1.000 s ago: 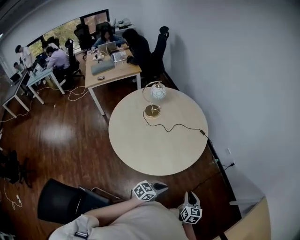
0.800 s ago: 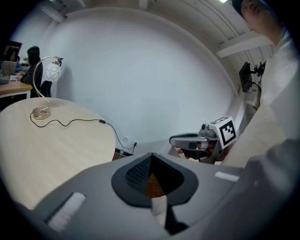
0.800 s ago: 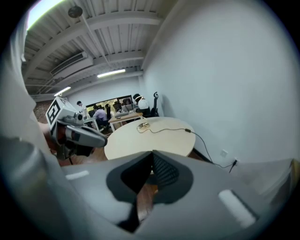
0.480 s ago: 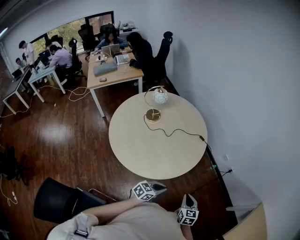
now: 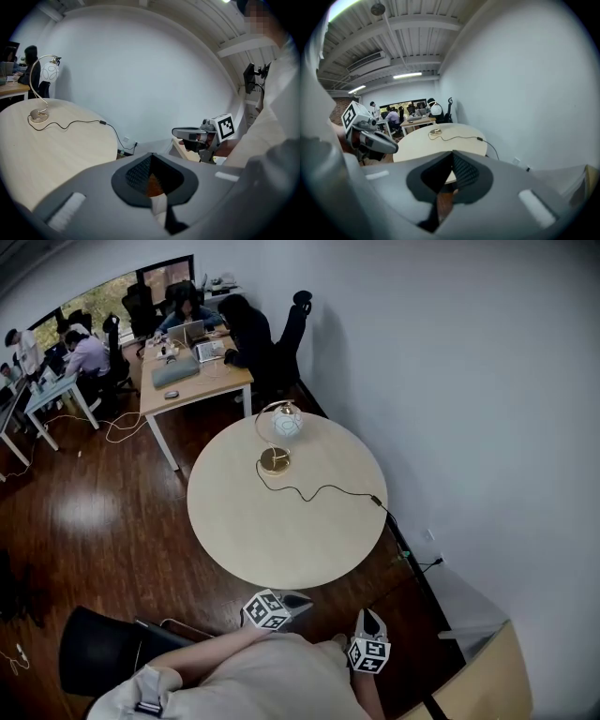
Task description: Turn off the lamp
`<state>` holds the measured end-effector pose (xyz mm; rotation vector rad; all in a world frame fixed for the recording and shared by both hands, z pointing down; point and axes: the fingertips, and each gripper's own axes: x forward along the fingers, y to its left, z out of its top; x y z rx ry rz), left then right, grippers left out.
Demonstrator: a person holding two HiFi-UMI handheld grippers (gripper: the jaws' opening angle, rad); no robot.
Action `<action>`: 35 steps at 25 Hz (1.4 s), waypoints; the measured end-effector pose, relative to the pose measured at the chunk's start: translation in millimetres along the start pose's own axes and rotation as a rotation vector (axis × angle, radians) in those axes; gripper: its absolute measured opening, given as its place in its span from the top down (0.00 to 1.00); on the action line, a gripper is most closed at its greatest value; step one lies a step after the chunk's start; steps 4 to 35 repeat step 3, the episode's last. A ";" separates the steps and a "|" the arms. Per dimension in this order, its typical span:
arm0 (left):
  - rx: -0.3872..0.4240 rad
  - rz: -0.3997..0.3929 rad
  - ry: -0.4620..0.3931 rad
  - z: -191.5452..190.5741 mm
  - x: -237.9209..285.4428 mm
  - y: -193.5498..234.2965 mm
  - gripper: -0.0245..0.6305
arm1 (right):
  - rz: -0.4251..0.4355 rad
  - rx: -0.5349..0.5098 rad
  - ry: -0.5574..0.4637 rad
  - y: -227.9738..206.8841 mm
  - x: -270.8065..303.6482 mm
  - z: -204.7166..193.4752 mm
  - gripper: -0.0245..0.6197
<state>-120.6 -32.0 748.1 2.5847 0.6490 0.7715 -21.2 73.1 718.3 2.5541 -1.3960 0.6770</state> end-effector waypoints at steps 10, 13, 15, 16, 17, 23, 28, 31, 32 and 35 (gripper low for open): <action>-0.007 0.038 -0.012 4.8 -13.4 16.8 0.99 | 0.017 -0.014 -0.039 0.0 17.9 20.6 0.97; -0.007 0.038 -0.012 4.8 -13.4 16.8 0.99 | 0.017 -0.014 -0.039 0.0 17.9 20.6 0.97; -0.007 0.038 -0.012 4.8 -13.4 16.8 0.99 | 0.017 -0.014 -0.039 0.0 17.9 20.6 0.97; -0.007 0.038 -0.012 4.8 -13.4 16.8 0.99 | 0.017 -0.014 -0.039 0.0 17.9 20.6 0.97; -0.007 0.038 -0.012 4.8 -13.4 16.8 0.99 | 0.017 -0.014 -0.039 0.0 17.9 20.6 0.97; -0.007 0.038 -0.012 4.8 -13.4 16.8 0.99 | 0.017 -0.014 -0.039 0.0 17.9 20.6 0.97; -0.007 0.038 -0.012 4.8 -13.4 16.8 0.99 | 0.017 -0.014 -0.039 0.0 17.9 20.6 0.97; -0.007 0.038 -0.012 4.8 -13.4 16.8 0.99 | 0.017 -0.014 -0.039 0.0 17.9 20.6 0.97; -0.007 0.038 -0.012 4.8 -13.4 16.8 0.99 | 0.017 -0.014 -0.039 0.0 17.9 20.6 0.97; -0.007 0.038 -0.012 4.8 -13.4 16.8 0.99 | 0.017 -0.014 -0.039 0.0 17.9 20.6 0.97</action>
